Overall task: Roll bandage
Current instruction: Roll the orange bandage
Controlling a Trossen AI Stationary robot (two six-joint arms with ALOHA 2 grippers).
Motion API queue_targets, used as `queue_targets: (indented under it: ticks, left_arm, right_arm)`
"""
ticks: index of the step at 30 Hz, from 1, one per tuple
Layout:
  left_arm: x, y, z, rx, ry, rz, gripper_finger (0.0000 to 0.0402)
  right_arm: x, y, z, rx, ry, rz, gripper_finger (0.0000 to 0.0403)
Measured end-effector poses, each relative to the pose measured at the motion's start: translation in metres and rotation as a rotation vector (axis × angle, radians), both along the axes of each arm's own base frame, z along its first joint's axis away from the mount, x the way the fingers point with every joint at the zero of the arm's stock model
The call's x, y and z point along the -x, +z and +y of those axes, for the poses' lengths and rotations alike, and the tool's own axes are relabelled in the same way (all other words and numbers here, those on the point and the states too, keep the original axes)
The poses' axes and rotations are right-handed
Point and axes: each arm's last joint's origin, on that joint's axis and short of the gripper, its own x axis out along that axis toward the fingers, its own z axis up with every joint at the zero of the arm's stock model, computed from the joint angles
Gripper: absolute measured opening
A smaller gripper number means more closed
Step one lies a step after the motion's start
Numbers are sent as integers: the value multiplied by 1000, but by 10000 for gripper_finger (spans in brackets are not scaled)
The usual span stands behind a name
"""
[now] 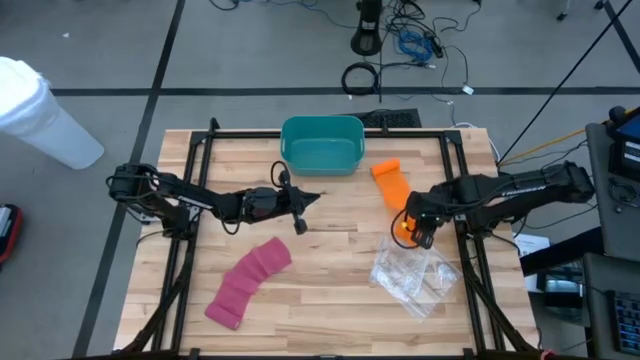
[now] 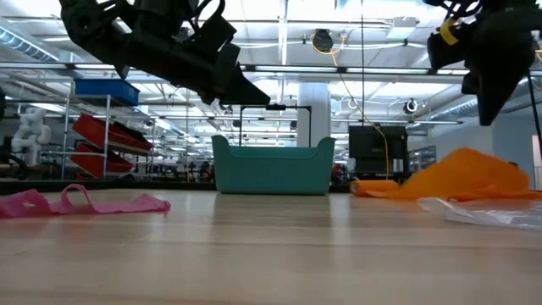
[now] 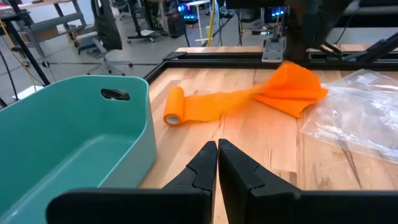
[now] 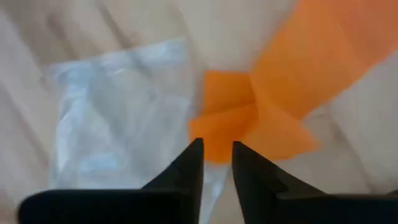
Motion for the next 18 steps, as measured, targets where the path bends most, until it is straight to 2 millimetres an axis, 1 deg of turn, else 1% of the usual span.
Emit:
queue_targets:
  ticks: [3, 6, 8, 10, 13, 18]
  left_arm:
    - [0, 0, 0, 0, 0, 0, 22]
    - [0, 0, 0, 0, 1, -4, 22]
    - [0, 0, 0, 1, 0, -5, 22]
    - [0, 0, 0, 2, 1, -5, 22]
    - [0, 1, -1, 10, -36, -6, 22]
    - [-1, 0, -2, 14, -58, -5, 22]
  right_arm:
    - [-1, 0, 2, 4, -21, -11, 108]
    - [-7, 2, -5, 147, -94, -91, 128]
    - [-11, 5, -12, 261, -144, -143, 135]
    - [-14, 7, -20, 332, -159, -171, 135]
    - [-19, 6, -33, 333, -125, -165, 127]
    - [-33, 1, -63, 392, -171, -186, 107]
